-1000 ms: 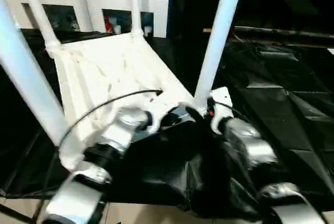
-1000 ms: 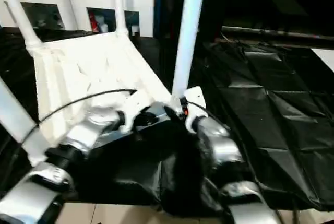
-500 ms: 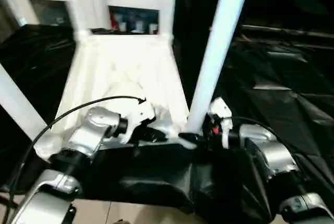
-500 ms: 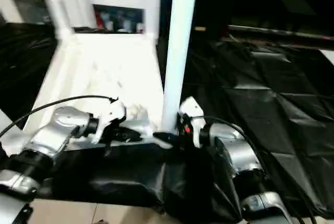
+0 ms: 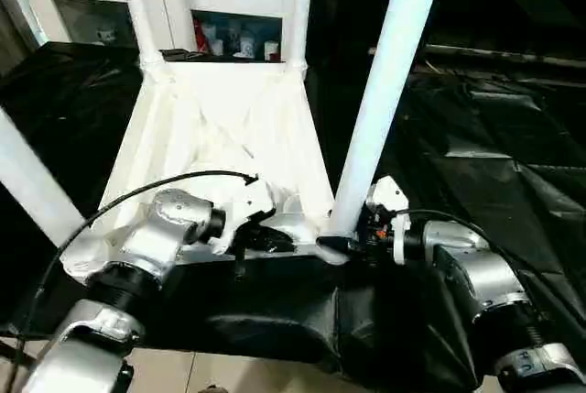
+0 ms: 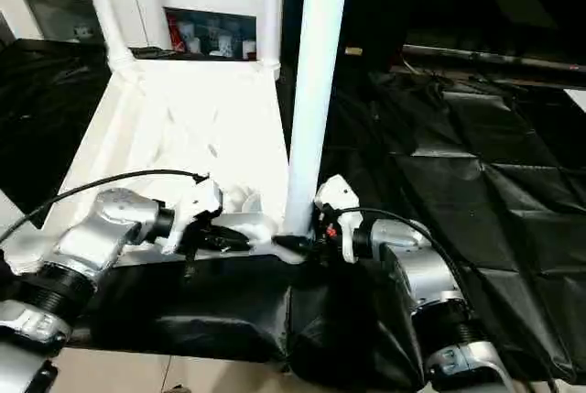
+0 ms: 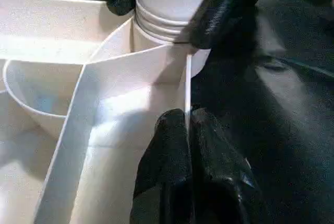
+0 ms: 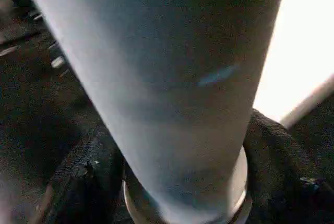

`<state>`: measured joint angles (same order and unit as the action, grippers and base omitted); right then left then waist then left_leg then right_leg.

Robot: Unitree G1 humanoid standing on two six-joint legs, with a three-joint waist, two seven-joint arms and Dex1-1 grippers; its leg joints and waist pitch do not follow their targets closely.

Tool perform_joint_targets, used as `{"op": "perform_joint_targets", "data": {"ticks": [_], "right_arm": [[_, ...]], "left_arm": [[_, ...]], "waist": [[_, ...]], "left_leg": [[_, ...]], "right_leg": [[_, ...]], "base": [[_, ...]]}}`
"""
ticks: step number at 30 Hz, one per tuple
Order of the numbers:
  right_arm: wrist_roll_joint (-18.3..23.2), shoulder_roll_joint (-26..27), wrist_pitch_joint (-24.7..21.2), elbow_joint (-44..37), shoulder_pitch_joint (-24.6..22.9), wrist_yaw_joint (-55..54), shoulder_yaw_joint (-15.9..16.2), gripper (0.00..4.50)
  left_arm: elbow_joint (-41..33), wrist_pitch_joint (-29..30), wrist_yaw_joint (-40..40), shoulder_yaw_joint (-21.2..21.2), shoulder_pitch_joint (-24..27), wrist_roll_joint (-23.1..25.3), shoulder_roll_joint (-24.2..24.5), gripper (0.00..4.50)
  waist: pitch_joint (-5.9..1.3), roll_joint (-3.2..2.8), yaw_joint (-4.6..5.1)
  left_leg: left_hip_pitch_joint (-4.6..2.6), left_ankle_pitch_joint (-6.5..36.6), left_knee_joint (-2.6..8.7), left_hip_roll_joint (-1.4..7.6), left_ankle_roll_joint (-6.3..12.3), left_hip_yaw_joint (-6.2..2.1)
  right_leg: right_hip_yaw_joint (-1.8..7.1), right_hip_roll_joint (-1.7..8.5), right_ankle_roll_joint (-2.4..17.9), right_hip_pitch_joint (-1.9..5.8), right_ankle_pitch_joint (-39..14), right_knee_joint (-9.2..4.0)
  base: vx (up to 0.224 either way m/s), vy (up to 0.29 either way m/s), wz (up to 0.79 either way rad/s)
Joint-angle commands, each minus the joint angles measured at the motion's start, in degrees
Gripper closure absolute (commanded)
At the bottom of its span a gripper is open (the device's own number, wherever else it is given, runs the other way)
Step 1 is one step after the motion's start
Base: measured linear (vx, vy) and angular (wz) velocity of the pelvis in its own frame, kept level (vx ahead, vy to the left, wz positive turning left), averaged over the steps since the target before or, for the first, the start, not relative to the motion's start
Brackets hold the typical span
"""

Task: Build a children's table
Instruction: Rotate leg to tighten

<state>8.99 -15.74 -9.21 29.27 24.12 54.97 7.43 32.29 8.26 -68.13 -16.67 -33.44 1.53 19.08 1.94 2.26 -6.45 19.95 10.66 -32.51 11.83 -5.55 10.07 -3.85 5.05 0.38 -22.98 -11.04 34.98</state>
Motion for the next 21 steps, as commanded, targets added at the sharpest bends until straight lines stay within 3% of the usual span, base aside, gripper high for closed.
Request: {"op": "perform_joint_targets", "data": {"ticks": [1,3,4,5,8,10,14,16,19,21], "right_arm": [[-1.8,2.6,1.3,4.8,1.0,-8.3,-1.2,1.75],[-2.2,3.8,1.7,6.4,1.4,-11.7,-2.1,1.75],[-2.7,6.6,1.5,8.7,2.3,-19.3,-3.7,1.76],[-2.7,6.6,1.5,8.7,2.3,-19.3,-3.7,1.76],[-3.2,12.8,0.7,13.2,5.0,-33.6,-6.4,1.76],[-3.6,15.7,0.8,15.0,6.7,-37.6,-6.4,1.76],[-3.9,19.4,2.5,16.3,8.5,-37.3,-5.0,1.76],[-4.0,19.9,3.2,16.5,9.1,-36.0,-4.4,1.2],[-3.7,19.5,3.0,17.0,9.6,-35.1,-5.0,0.96],[-5.1,18.0,3.7,16.6,9.4,-33.0,-3.5,0.85]], "left_arm": [[3.5,0.6,8.6,0.3,-1.2,2.1,-2.9,4.5],[4.5,1.2,11.6,0.7,-1.8,2.7,-3.9,4.5],[6.7,2.6,18.3,1.7,-3.0,3.6,-6.5,4.5],[6.7,2.6,18.3,1.7,-3.0,3.6,-6.5,4.5],[10.2,3.7,30.3,2.8,-4.8,5.0,-12.1,4.5],[11.1,3.7,33.7,2.6,-5.4,5.6,-14.7,4.5],[11.1,3.1,33.9,1.1,-5.4,6.0,-17.6,4.5],[11.1,2.4,33.0,0.5,-5.2,6.0,-18.1,4.5],[11.1,1.9,32.0,0.5,-5.0,5.9,-17.8,4.5],[10.8,1.0,30.2,0.7,-4.7,5.3,-17.1,4.5]], "waist": [[-2.36,0.06,0.11],[-2.24,0.14,0.19],[-2.12,0.08,0.32],[-2.18,0.14,0.3],[-2.33,0.14,0.31],[-2.39,0.16,0.49],[-2.79,0.16,0.43],[-2.86,0.11,0.44],[-2.79,0.3,0.49],[-2.69,0.17,0.54]], "left_leg": [[-0.09,14.0,4.06,1.32,0.77,-0.1],[-0.21,15.0,4.17,1.29,0.02,-0.2],[-0.36,16.3,4.25,1.32,-0.35,-0.26],[-0.45,16.4,4.19,1.22,-0.52,-0.29],[-0.21,14.9,4.28,1.2,-0.49,-0.36],[-0.15,14.7,4.32,1.15,-0.97,-0.41],[0.33,12.0,4.03,1.09,0.4,-0.26],[0.5,9.7,3.84,1.0,1.42,-0.15],[0.47,9.6,3.77,0.92,2.1,0.0],[0.39,10.7,3.9,1.0,2.11,-0.02]], "right_leg": [[2.5,3.39,10.3,2.64,-16.3,-4.79],[2.52,3.43,8.8,2.38,-20.4,-5.27],[2.54,3.5,7.7,2.0,-23.5,-5.67],[2.47,3.44,7.3,1.97,-24.3,-5.75],[2.52,3.33,6.5,2.0,-23.1,-5.69],[2.41,3.26,6.4,2.04,-22.7,-5.6],[2.5,3.14,7.4,2.43,-14.9,-4.85],[2.46,2.99,8.6,2.7,-10.1,-4.36],[2.46,2.99,9.2,2.74,-9.6,-4.37],[2.43,3.07,9.1,2.66,-11.8,-4.61]], "base": [[0.0,0.0,0.0],[0.0,0.0,0.0],[0.0,0.0,0.0],[0.0,0.0,0.0],[0.0,0.0,0.0],[0.0,0.0,0.0],[0.0,0.0,0.0],[0.0,0.0,0.0],[0.0,0.0,0.0],[0.0,0.0,0.0]]}}
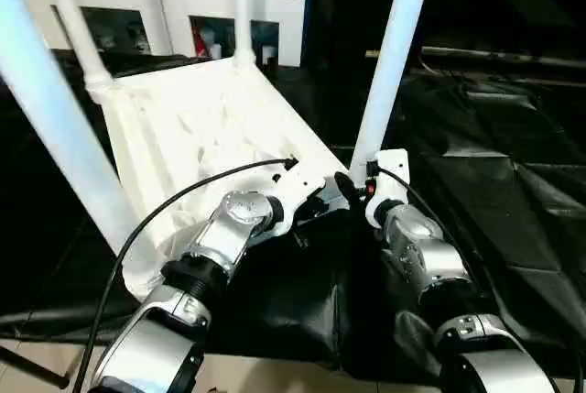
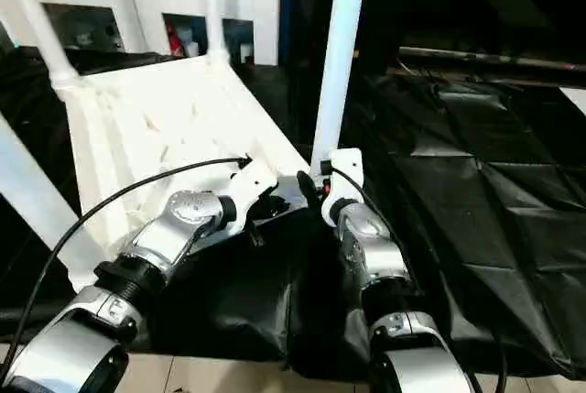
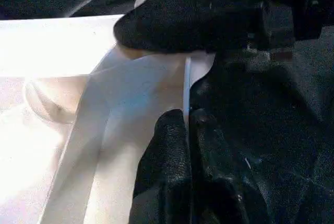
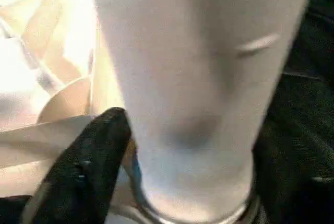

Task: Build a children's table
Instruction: Rotate leg to tighten

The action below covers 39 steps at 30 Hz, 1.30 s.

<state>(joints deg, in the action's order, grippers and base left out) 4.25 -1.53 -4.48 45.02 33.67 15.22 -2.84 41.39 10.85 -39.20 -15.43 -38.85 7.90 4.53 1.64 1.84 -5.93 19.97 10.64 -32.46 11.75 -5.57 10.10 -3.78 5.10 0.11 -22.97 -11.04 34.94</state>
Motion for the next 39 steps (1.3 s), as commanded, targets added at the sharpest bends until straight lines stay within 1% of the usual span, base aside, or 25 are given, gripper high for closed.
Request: {"op": "perform_joint_targets", "data": {"ticks": [1,2,3,7,8,9,10,11,12,13,14,15,17,18,19,21,23,26,27,28,31,33,34,37,39], "right_arm": [[-0.4,3.1,-0.9,0.5,-0.3,8.2,7.3,0.85],[-0.3,2.4,-0.9,0.0,-0.6,9.8,7.6,0.85],[-0.1,1.4,-0.9,-0.8,-1.0,12.0,7.9,0.85],[0.5,-4.1,-0.5,-5.9,-3.6,23.3,10.4,0.85],[1.1,-6.7,-0.7,-8.6,-4.9,28.2,11.3,0.85],[1.2,-7.3,-0.8,-9.2,-5.1,29.3,11.4,0.85],[1.8,-8.9,-1.0,-11.1,-6.0,32.5,11.8,0.85],[2.1,-9.6,-1.1,-11.8,-6.3,33.8,11.9,0.85],[2.1,-9.6,-1.1,-11.8,-6.3,33.8,11.9,0.85],[3.9,-12.7,-2.2,-15.9,-8.3,39.9,12.8,0.85],[4.7,-13.7,-2.8,-17.4,-9.1,41.9,13.1,0.85],[5.2,-15.0,-3.2,-18.9,-9.9,43.9,13.3,0.85],[5.8,-16.4,-3.5,-20.4,-10.8,46.2,13.6,0.85],[6.0,-16.7,-3.6,-20.7,-10.9,46.7,13.6,0.85],[6.5,-17.5,-4.0,-21.7,-11.4,48.4,13.6,0.85],[6.6,-17.8,-4.4,-22.1,-11.6,49.2,13.6,0.85],[6.7,-18.1,-5.0,-22.8,-11.8,50.3,13.8,0.85],[7.0,-18.3,-5.9,-23.5,-12.0,50.7,14.2,1.17],[7.1,-18.3,-6.1,-23.7,-12.0,50.7,14.4,1.17],[7.1,-18.2,-6.3,-23.7,-12.0,50.6,14.6,1.4],[6.7,-17.7,-6.3,-23.5,-12.0,50.5,14.8,1.52],[6.7,-17.7,-6.4,-23.5,-12.0,50.5,14.8,1.68],[6.6,-17.6,-6.5,-23.4,-12.0,50.5,14.8,1.68],[6.5,-17.4,-6.7,-23.4,-12.2,50.0,14.7,1.84],[6.6,-17.2,-6.7,-23.1,-12.4,49.3,14.5,1.86]], "left_arm": [[1.5,-1.6,0.3,-0.5,0.8,-1.2,-2.1,4.5],[1.3,-2.3,-0.9,-0.5,1.0,-1.4,-1.6,4.5],[0.8,-2.9,-2.6,-0.6,1.2,-1.8,-0.9,4.5],[-1.2,-3.8,-9.9,-1.0,2.3,-3.1,2.7,4.5],[-2.6,-5.2,-15.1,-1.4,3.0,-4.2,4.9,4.5],[-3.1,-5.3,-16.4,-1.5,3.2,-4.6,5.4,4.5],[-4.5,-5.7,-19.9,-1.5,3.9,-5.8,6.7,4.5],[-5.1,-5.9,-21.2,-1.5,4.1,-6.3,7.2,4.5],[-5.1,-5.9,-21.2,-1.5,4.1,-6.3,7.2,4.5],[-7.1,-5.5,-25.5,-1.2,4.9,-7.9,9.1,4.5],[-7.6,-5.2,-26.6,-1.1,5.0,-8.2,9.8,4.5],[-8.1,-4.7,-28.2,-1.2,5.3,-8.5,10.9,4.5],[-8.7,-4.2,-30.4,-1.4,5.7,-8.8,12.4,4.5],[-8.9,-4.1,-30.9,-1.4,5.8,-8.9,12.7,4.5],[-9.7,-3.4,-32.7,-1.4,6.2,-9.4,13.7,4.5],[-10.1,-3.1,-33.5,-1.4,6.4,-9.6,14.2,4.5],[-10.7,-2.9,-34.7,-1.3,6.8,-9.8,14.9,4.5],[-11.2,-2.6,-35.6,-1.2,7.2,-9.9,15.5,4.5],[-11.3,-2.5,-35.7,-1.2,7.2,-10.0,15.5,4.5],[-11.4,-2.4,-35.8,-1.1,7.3,-10.0,15.6,4.5],[-11.7,-2.2,-35.6,-1.2,7.4,-10.0,15.5,4.5],[-11.8,-2.1,-35.6,-1.2,7.5,-10.0,15.5,4.5],[-12.1,-2.0,-35.5,-1.2,7.6,-10.0,15.5,4.5],[-12.1,-2.1,-34.9,-1.1,7.6,-9.7,15.3,4.5],[-11.7,-2.5,-33.6,-0.9,7.4,-9.1,15.0,4.5]], "waist": [[-2.32,0.64,0.02],[-2.34,0.64,0.0],[-2.3,1.0,0.09],[-2.28,0.88,-0.18],[-2.22,0.95,-0.02],[-2.27,0.73,-0.13],[-2.29,0.77,0.01],[-2.29,0.77,0.01],[-2.21,0.69,0.07],[-2.21,0.71,0.0],[-2.23,0.64,-0.23],[-2.23,0.58,-0.4],[-2.38,0.48,-0.51],[-2.45,0.67,-0.57],[-2.42,0.75,-0.7],[-2.43,0.65,-0.69],[-2.4,0.72,-0.69],[-2.33,0.78,-0.67],[-2.33,0.75,-0.67],[-2.33,0.76,-0.67],[-2.38,0.81,-0.69],[-2.43,0.81,-0.69],[-2.48,0.79,-0.68],[-2.46,0.77,-0.72],[-2.48,0.81,-0.71]], "left_leg": [[0.3,12.0,3.92,1.07,1.91,-0.07],[0.27,12.2,3.93,1.08,2.03,-0.1],[0.38,12.5,3.92,1.1,2.31,-0.05],[0.43,11.6,3.79,1.26,3.54,-0.06],[0.58,11.4,3.89,1.24,3.7,-0.09],[0.56,11.4,3.85,1.31,3.83,-0.13],[0.58,11.4,3.94,1.39,3.8,-0.19],[0.58,11.4,3.94,1.39,3.8,-0.19],[0.41,11.6,3.96,1.5,3.84,-0.1],[0.33,11.8,3.95,1.49,3.64,-0.13],[0.17,11.9,3.89,1.59,3.8,-0.12],[0.14,11.4,3.82,1.74,4.19,-0.05],[0.06,10.7,3.78,1.71,4.28,0.01],[0.14,8.8,3.52,1.61,4.68,0.16],[0.28,8.3,3.49,1.55,4.81,0.17],[0.2,8.2,3.49,1.6,4.84,0.19],[0.19,8.4,3.45,1.58,4.66,0.22],[0.21,9.2,3.58,1.62,4.07,0.16],[0.16,9.3,3.61,1.62,3.94,0.14],[0.13,9.2,3.61,1.61,3.61,0.13],[0.12,9.1,3.56,1.58,3.43,0.12],[0.13,8.4,3.47,1.54,3.52,0.14],[0.13,7.9,3.43,1.53,3.7,0.14],[0.1,8.0,3.38,1.49,3.83,0.17],[0.13,8.0,3.37,1.48,3.8,0.17]], "right_leg": [[2.41,3.11,8.7,2.62,-14.2,-4.87],[2.39,3.13,8.6,2.65,-14.7,-4.93],[2.42,3.11,8.3,2.65,-15.2,-5.02],[2.45,3.17,8.5,2.74,-13.7,-4.84],[2.46,3.15,8.5,2.76,-13.7,-4.85],[2.44,3.18,8.6,2.82,-13.7,-4.8],[2.42,3.15,9.0,2.83,-13.3,-4.68],[2.42,3.15,9.0,2.83,-13.3,-4.68],[2.48,3.11,9.7,2.56,-12.8,-4.66],[2.41,3.03,10.0,2.72,-12.9,-4.61],[2.46,3.09,10.2,2.71,-12.4,-4.56],[2.56,3.05,10.7,2.64,-10.5,-4.33],[2.5,2.99,11.5,2.58,-8.6,-4.06],[2.46,2.89,12.7,2.65,-4.7,-3.63],[2.41,2.94,13.0,2.9,-4.0,-3.5],[2.36,2.98,13.3,2.85,-4.3,-3.5],[2.36,3.0,13.4,2.85,-4.9,-3.55],[2.4,3.09,12.7,2.88,-7.0,-3.73],[2.39,3.08,12.6,2.86,-7.3,-3.75],[2.43,3.06,12.5,2.84,-7.4,-3.73],[2.44,3.1,12.6,2.87,-7.0,-3.65],[2.44,3.06,12.9,2.89,-5.7,-3.52],[2.4,3.03,13.1,2.94,-4.8,-3.4],[2.4,3.03,13.3,2.96,-4.7,-3.41],[2.4,3.03,13.2,3.0,-4.8,-3.41]], "base": [[0.0,0.0,0.0],[0.0,0.0,0.0],[0.0,0.0,0.0],[0.0,0.0,0.0],[0.0,0.0,0.0],[0.0,0.0,0.0],[0.0,0.0,0.0],[0.0,0.0,0.0],[0.0,0.0,0.0],[0.0,0.0,0.0],[0.0,0.0,0.0],[0.0,0.0,0.0],[0.0,0.0,0.0],[0.0,0.0,0.0],[0.0,0.0,0.0],[0.0,0.0,0.0],[0.0,0.0,0.0],[0.0,0.0,0.0],[0.0,0.0,0.0],[0.0,0.0,0.0],[0.0,0.0,0.0],[0.0,0.0,0.0],[0.0,0.0,0.0],[0.0,0.0,0.0],[0.0,0.0,0.0]]}}
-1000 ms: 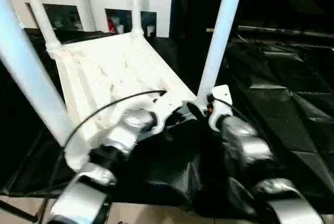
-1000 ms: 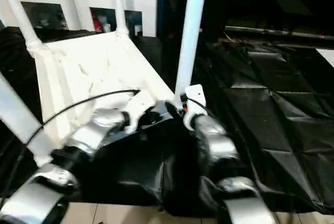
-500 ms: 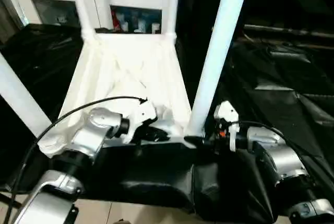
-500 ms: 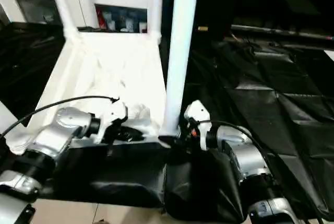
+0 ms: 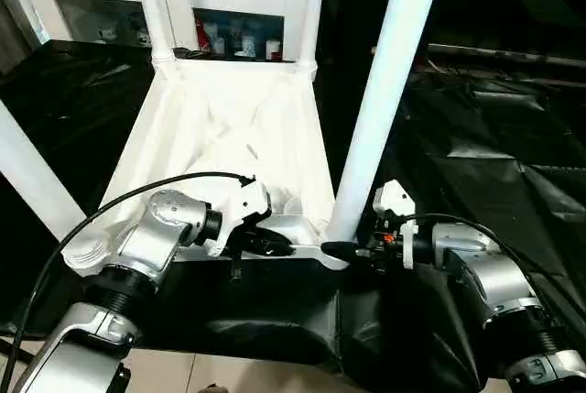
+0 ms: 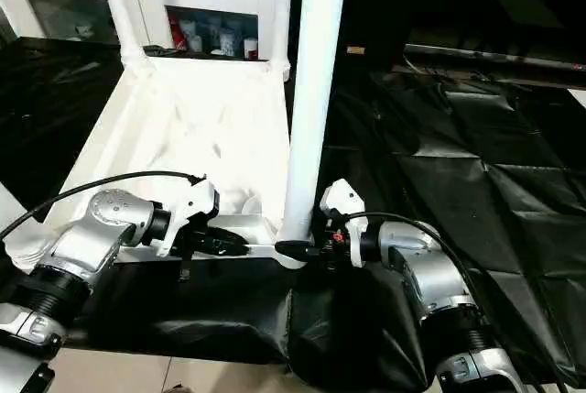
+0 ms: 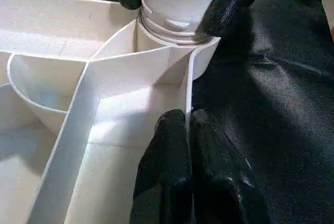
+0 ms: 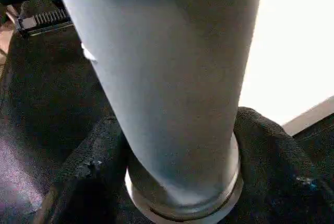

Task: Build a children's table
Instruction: Rotate leg to tighten

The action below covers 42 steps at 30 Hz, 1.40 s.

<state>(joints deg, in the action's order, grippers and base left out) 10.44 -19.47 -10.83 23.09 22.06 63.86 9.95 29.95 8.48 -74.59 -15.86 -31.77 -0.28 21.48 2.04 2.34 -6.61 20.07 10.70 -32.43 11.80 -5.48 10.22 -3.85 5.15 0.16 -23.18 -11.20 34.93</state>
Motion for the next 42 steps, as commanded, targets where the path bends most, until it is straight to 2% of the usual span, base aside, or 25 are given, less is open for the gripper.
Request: {"op": "perform_joint_targets", "data": {"ticks": [1,4,6,7,9,12,13,14,15,16,19,20,21,23,24,27,30,32,33,36,39,40,41,42], "right_arm": [[0.1,1.2,0.1,-0.5,-0.8,-0.5,1.4,1.87],[-0.7,3.2,1.8,2.1,-0.6,-5.1,-0.1,1.88],[-1.3,5.6,1.6,5.0,0.4,-11.2,-1.8,1.88],[-2.1,7.2,2.3,6.8,1.0,-15.4,-2.6,1.88],[-2.5,9.4,3.1,8.8,1.7,-20.3,-3.9,1.89],[-3.4,15.0,2.0,14.0,4.6,-32.3,-6.0,1.89],[-3.8,16.3,1.6,15.5,5.5,-35.6,-6.5,1.89],[-4.3,18.3,0.8,17.9,7.1,-41.3,-7.5,1.89],[-4.5,19.4,0.5,19.2,8.0,-43.4,-7.9,1.89],[-4.8,20.5,0.5,20.1,8.9,-44.8,-8.0,1.89],[-5.6,22.8,2.1,20.4,10.0,-43.1,-6.4,1.89],[-5.8,23.1,2.7,20.0,10.0,-41.8,-5.9,1.33],[-5.8,23.3,3.0,20.0,10.0,-41.5,-5.9,1.33],[-4.7,23.2,2.9,20.7,10.4,-40.4,-6.7,1.19],[-4.7,23.2,2.9,20.7,10.4,-40.4,-6.7,0.98],[-5.9,21.7,4.0,20.7,10.4,-38.1,-5.2,0.82],[-5.6,20.2,4.1,19.1,9.8,-34.5,-4.5,0.82],[-4.4,15.6,4.0,14.2,7.5,-25.2,-2.7,0.82],[-4.4,15.6,4.0,14.2,7.5,-25.2,-2.7,0.82],[-2.5,10.6,3.0,9.2,5.4,-16.6,-2.3,0.82],[-1.5,6.9,1.9,5.9,4.2,-11.0,-2.0,0.82],[-1.0,5.4,1.5,4.8,3.7,-8.6,-1.8,0.82],[-0.7,4.6,1.2,4.2,3.5,-7.3,-1.6,0.82],[-0.7,4.6,1.2,4.2,3.5,-7.3,-1.6,0.82]], "left_arm": [[0.5,-0.5,3.6,-0.2,0.0,-0.4,-2.5,4.5],[3.3,-1.3,10.6,0.8,-1.4,1.5,-4.6,4.5],[5.6,-0.7,16.4,1.3,-2.6,3.0,-6.5,4.5],[7.0,0.0,20.6,1.6,-3.5,4.1,-8.0,4.5],[8.6,1.1,25.4,1.8,-4.6,5.2,-9.8,4.5],[10.5,4.1,33.6,2.2,-6.5,6.1,-15.0,4.5],[10.8,4.3,34.7,2.1,-6.8,6.4,-16.0,4.5],[11.0,4.3,36.0,1.5,-7.0,7.0,-17.6,4.5],[11.2,4.3,36.7,1.3,-7.2,7.2,-18.5,4.5],[11.4,4.2,36.9,1.0,-7.3,7.3,-19.3,4.5],[11.0,3.3,36.2,-0.1,-7.1,7.5,-20.6,4.5],[10.9,3.1,35.9,-0.3,-6.9,7.6,-20.6,4.5],[10.9,3.0,36.0,-0.3,-6.9,7.6,-20.6,4.5],[10.9,2.3,35.3,-0.3,-6.7,7.5,-20.1,4.5],[10.9,2.3,35.3,-0.3,-6.7,7.5,-20.1,4.5],[11.1,1.4,34.1,0.3,-6.7,7.1,-19.1,4.5],[11.0,0.8,32.7,0.8,-6.6,6.6,-18.0,4.5],[10.1,-0.9,27.1,1.0,-5.9,5.4,-14.9,4.5],[10.1,-0.9,27.1,1.0,-5.9,5.4,-14.9,4.5],[7.9,-2.7,18.3,0.4,-4.3,3.7,-10.6,4.5],[4.8,-2.8,10.7,0.2,-2.7,1.3,-7.6,4.5],[3.6,-2.1,7.7,0.0,-2.2,0.4,-6.4,4.5],[3.0,-1.6,6.4,-0.2,-1.9,0.1,-5.8,4.5],[3.0,-1.6,6.4,-0.2,-1.9,0.1,-5.8,4.5]], "waist": [[-2.86,0.31,-0.02],[-2.66,0.3,0.04],[-2.38,0.38,0.09],[-2.47,0.46,0.14],[-2.3,0.44,0.32],[-2.42,0.25,0.57],[-2.53,0.39,0.61],[-2.59,0.33,0.66],[-2.67,0.07,0.92],[-2.8,0.1,0.96],[-3.0,0.07,1.18],[-3.05,0.08,1.15],[-3.06,0.11,1.17],[-2.86,0.17,1.15],[-2.77,0.09,1.16],[-2.75,0.11,1.24],[-2.78,0.13,1.33],[-2.81,0.2,1.06],[-2.79,0.25,1.05],[-2.71,0.28,1.08],[-2.71,0.11,1.06],[-2.7,0.23,1.12],[-2.8,0.08,1.02],[-2.82,0.12,1.0]], "left_leg": [[0.05,7.9,3.34,1.43,3.7,0.04],[-0.02,9.6,3.52,1.43,2.93,-0.01],[-0.12,12.3,3.76,1.38,1.89,-0.04],[-0.23,13.5,3.87,1.34,0.81,-0.28],[-0.27,14.3,3.98,1.31,0.17,-0.31],[-0.26,14.2,4.06,1.28,-0.4,-0.44],[-0.12,13.6,4.01,1.16,-0.22,-0.44],[-0.07,13.0,3.97,1.2,-0.22,-0.43],[0.21,12.0,4.02,1.09,-0.37,-0.51],[0.14,11.5,3.96,1.1,-0.35,-0.46],[0.32,9.5,3.64,1.01,0.85,-0.33],[0.37,8.6,3.53,0.99,1.5,-0.28],[0.31,8.1,3.46,0.96,2.16,-0.19],[0.28,9.3,3.53,0.94,2.67,-0.09],[0.25,10.5,3.64,0.98,2.53,-0.13],[0.22,11.9,3.83,1.09,2.03,-0.26],[0.3,11.1,3.77,1.11,2.26,-0.25],[0.27,10.9,3.58,1.06,3.03,-0.18],[0.42,10.6,3.59,1.09,3.68,-0.21],[0.38,10.6,3.71,1.23,4.26,-0.24],[0.24,11.1,3.76,1.45,3.82,-0.3],[0.32,11.0,3.78,1.52,3.83,-0.28],[0.08,10.7,3.61,1.59,4.01,-0.17],[0.15,9.5,3.52,1.5,4.32,-0.09]], "right_leg": [[2.47,2.97,13.1,3.19,-4.8,-3.41],[2.48,3.09,12.5,3.05,-7.7,-3.85],[2.48,3.27,11.1,2.93,-13.8,-4.53],[2.47,3.45,9.1,2.9,-18.9,-4.94],[2.49,3.45,8.1,2.55,-21.6,-5.34],[2.45,3.32,7.4,2.41,-22.1,-5.38],[2.39,3.3,7.3,2.61,-21.3,-5.37],[2.46,3.28,7.4,2.55,-20.3,-5.21],[2.45,3.2,7.7,2.72,-18.4,-4.97],[2.43,3.11,7.8,2.76,-17.1,-4.9],[2.41,2.88,9.4,3.0,-10.0,-4.24],[2.4,2.85,10.0,3.12,-7.4,-4.01],[2.42,2.85,10.6,3.16,-6.0,-3.91],[2.4,2.93,10.8,3.1,-7.9,-4.24],[2.4,3.05,10.4,3.09,-10.4,-4.5],[2.43,3.09,9.3,2.99,-13.7,-4.75],[2.45,3.02,9.7,3.03,-11.7,-4.57],[2.41,2.96,9.8,3.21,-10.7,-4.54],[2.43,2.93,9.9,3.27,-9.8,-4.42],[2.43,3.07,10.2,3.24,-10.4,-4.48],[2.43,3.08,11.2,3.15,-10.5,-4.25],[2.45,3.07,11.4,3.16,-10.3,-4.21],[2.54,3.15,12.0,3.0,-8.9,-4.03],[2.56,2.99,12.6,3.03,-6.7,-3.79]], "base": [[0.0,0.0,0.0],[0.0,0.0,0.0],[0.0,0.0,0.0],[0.0,0.0,0.0],[0.0,0.0,0.0],[0.0,0.0,0.0],[0.0,0.0,0.0],[0.0,0.0,0.0],[0.0,0.0,0.0],[0.0,0.0,0.0],[0.0,0.0,0.0],[0.0,0.0,0.0],[0.0,0.0,0.0],[0.0,0.0,0.0],[0.0,0.0,0.0],[0.0,0.0,0.0],[0.0,0.0,0.0],[0.0,0.0,0.0],[0.0,0.0,0.0],[0.0,0.0,0.0],[0.0,0.0,0.0],[0.0,0.0,0.0],[0.0,0.0,0.0],[0.0,0.0,0.0]]}}
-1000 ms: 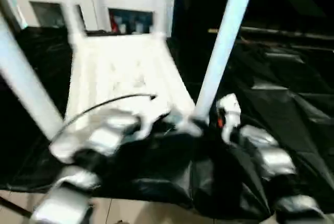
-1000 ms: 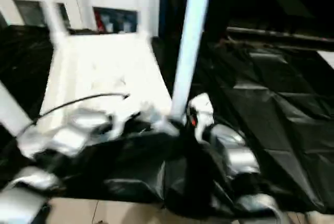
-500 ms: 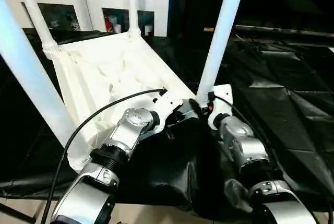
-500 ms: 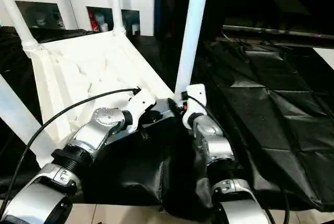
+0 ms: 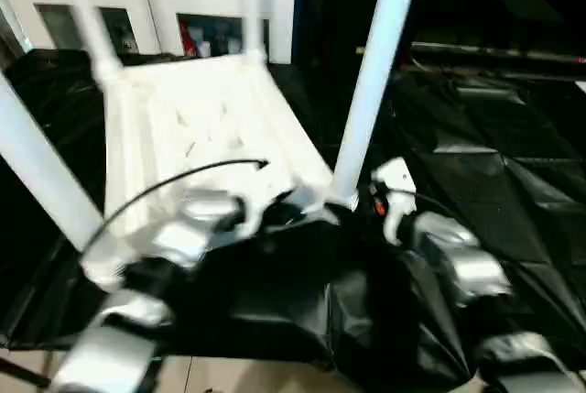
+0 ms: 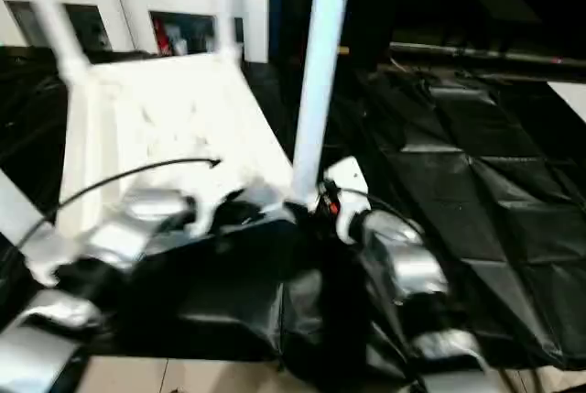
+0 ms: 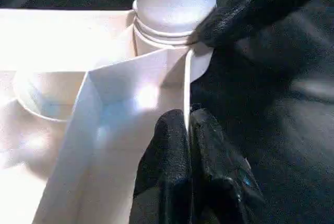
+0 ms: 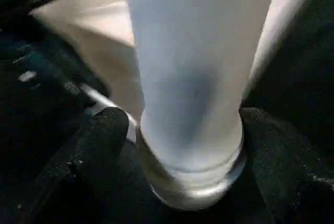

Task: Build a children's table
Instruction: Rotate leg to tighten

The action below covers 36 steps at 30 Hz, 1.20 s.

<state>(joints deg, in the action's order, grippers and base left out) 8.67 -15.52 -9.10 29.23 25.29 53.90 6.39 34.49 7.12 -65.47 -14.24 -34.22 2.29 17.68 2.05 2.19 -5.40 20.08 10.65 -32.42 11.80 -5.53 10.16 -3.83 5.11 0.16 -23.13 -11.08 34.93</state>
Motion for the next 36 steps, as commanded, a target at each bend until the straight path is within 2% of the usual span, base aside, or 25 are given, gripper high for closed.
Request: {"op": "perform_joint_targets", "data": {"ticks": [1,3,5,8,12,17,21,23,25,27,28,30,32,34,35,36], "right_arm": [[1.9,-1.0,-1.3,-3.7,-0.5,5.7,2.2,0.82],[2.4,-1.9,-1.8,-4.7,-0.9,7.5,2.3,0.82],[3.2,-3.7,-2.7,-6.6,-1.7,10.7,2.8,0.82],[3.5,-4.3,-3.3,-7.1,-2.0,12.0,3.1,0.96],[3.4,-4.6,-4.0,-8.0,-2.4,13.1,4.3,1.36],[2.9,-4.6,-4.0,-8.2,-2.6,13.2,5.3,1.74],[2.7,-4.2,-4.4,-8.0,-2.6,12.2,4.8,2.05],[2.4,-3.6,-4.1,-7.2,-2.6,10.7,4.3,2.11],[1.4,-2.1,-3.1,-4.7,-2.3,6.3,3.4,2.19],[0.5,-0.5,-2.3,-2.2,-1.9,1.8,2.4,2.29],[0.1,0.9,-2.1,-0.5,-1.5,-1.5,1.5,2.29],[-0.6,2.3,-1.6,1.3,-1.1,-5.5,0.8,2.33],[-2.2,5.9,-1.6,4.7,0.2,-15.6,-0.9,2.41],[-3.5,8.8,-2.1,7.1,1.3,-23.1,-1.7,2.43],[-3.9,9.4,-2.2,7.6,1.6,-24.4,-1.6,2.43],[-4.3,10.3,-2.4,8.5,2.2,-26.4,-1.8,2.43]], "left_arm": [[-2.6,0.6,-5.7,-2.4,1.0,-3.0,-0.3,4.5],[-3.1,0.9,-7.3,-2.7,1.3,-3.2,0.7,4.5],[-4.0,1.8,-10.4,-3.1,1.9,-3.6,2.3,4.5],[-4.8,2.6,-11.7,-3.2,2.3,-4.0,3.0,4.5],[-5.4,3.0,-12.3,-3.2,2.5,-4.1,3.0,4.5],[-5.4,3.0,-11.5,-3.5,2.4,-4.2,2.6,4.5],[-4.9,2.3,-9.4,-3.0,2.1,-3.5,1.8,4.5],[-4.1,2.3,-7.3,-2.3,1.7,-3.2,0.8,4.5],[-2.4,2.1,-2.6,-1.5,0.8,-2.1,-0.7,4.5],[-0.7,2.2,1.7,-1.0,-0.2,-0.9,-2.1,4.5],[0.7,2.3,5.0,-0.7,-0.9,-0.1,-3.1,4.5],[2.1,2.7,8.8,-0.3,-1.7,0.7,-4.4,4.5],[4.3,4.3,16.7,0.8,-3.0,1.7,-7.5,4.5],[5.9,5.4,23.1,1.5,-4.1,2.6,-10.2,4.5],[6.1,5.5,24.0,1.5,-4.3,2.8,-10.7,4.5],[6.3,5.6,25.2,1.4,-4.5,3.0,-11.5,4.5]], "waist": [[-2.84,0.21,-0.45],[-2.96,0.19,-0.96],[-2.87,0.13,-1.43],[-2.74,0.24,-1.48],[-2.74,0.41,-1.44],[-2.83,0.44,-1.43],[-2.85,0.57,-1.5],[-2.72,0.61,-1.52],[-2.54,0.79,-1.42],[-2.41,0.91,-1.31],[-2.37,0.82,-1.14],[-2.44,1.0,-1.03],[-2.39,0.91,-0.91],[-2.36,0.83,-0.48],[-2.43,0.87,-0.45],[-2.55,0.43,-0.4]], "left_leg": [[-0.18,8.9,3.42,1.55,4.54,0.1],[-0.02,6.9,3.19,1.62,5.25,0.16],[-0.08,6.9,3.14,1.65,5.44,0.27],[0.07,8.1,3.32,1.66,4.48,0.18],[0.06,8.8,3.38,1.52,3.42,0.1],[-0.09,7.7,3.27,1.5,3.54,0.13],[-0.05,7.2,3.17,1.44,3.87,0.15],[0.04,8.0,3.24,1.43,3.55,0.13],[0.01,9.7,3.43,1.43,2.93,0.07],[-0.06,11.6,3.64,1.32,1.68,-0.05],[-0.2,12.1,3.68,1.27,1.03,-0.07],[-0.06,12.4,3.77,1.25,0.61,-0.24],[-0.11,12.9,3.82,1.23,0.66,-0.25],[-0.13,13.9,4.0,1.13,-0.64,-0.39],[-0.19,14.1,3.96,1.09,-0.66,-0.41],[-0.25,14.0,3.91,1.18,-0.44,-0.42]], "right_leg": [[2.52,3.0,13.5,2.82,-5.3,-3.7],[2.47,2.91,14.3,3.03,-1.4,-3.06],[2.36,2.83,14.6,3.04,-1.0,-2.97],[2.36,3.02,14.4,3.14,-3.2,-3.11],[2.47,3.2,13.3,3.17,-6.2,-3.46],[2.46,3.04,13.5,3.09,-4.5,-3.26],[2.43,3.01,13.6,3.14,-4.0,-3.16],[2.48,3.13,13.1,3.1,-5.9,-3.38],[2.44,3.21,12.0,3.05,-10.0,-3.86],[2.5,3.43,9.9,2.96,-16.2,-4.57],[2.53,3.4,9.2,2.66,-18.1,-4.79],[2.4,3.41,8.2,2.82,-20.0,-4.94],[2.45,3.36,7.6,2.59,-20.5,-5.11],[2.32,3.26,6.9,2.45,-23.0,-5.32],[2.26,3.26,6.6,2.46,-23.4,-5.43],[2.4,3.26,6.8,2.37,-22.0,-5.39]], "base": [[0.0,0.0,0.0],[0.0,0.0,0.0],[0.0,0.0,0.0],[0.0,0.0,0.0],[0.0,0.0,0.0],[0.0,0.0,0.0],[0.0,0.0,0.0],[0.0,0.0,0.0],[0.0,0.0,0.0],[0.0,0.0,0.0],[0.0,0.0,0.0],[0.0,0.0,0.0],[0.0,0.0,0.0],[0.0,0.0,0.0],[0.0,0.0,0.0],[0.0,0.0,0.0]]}}
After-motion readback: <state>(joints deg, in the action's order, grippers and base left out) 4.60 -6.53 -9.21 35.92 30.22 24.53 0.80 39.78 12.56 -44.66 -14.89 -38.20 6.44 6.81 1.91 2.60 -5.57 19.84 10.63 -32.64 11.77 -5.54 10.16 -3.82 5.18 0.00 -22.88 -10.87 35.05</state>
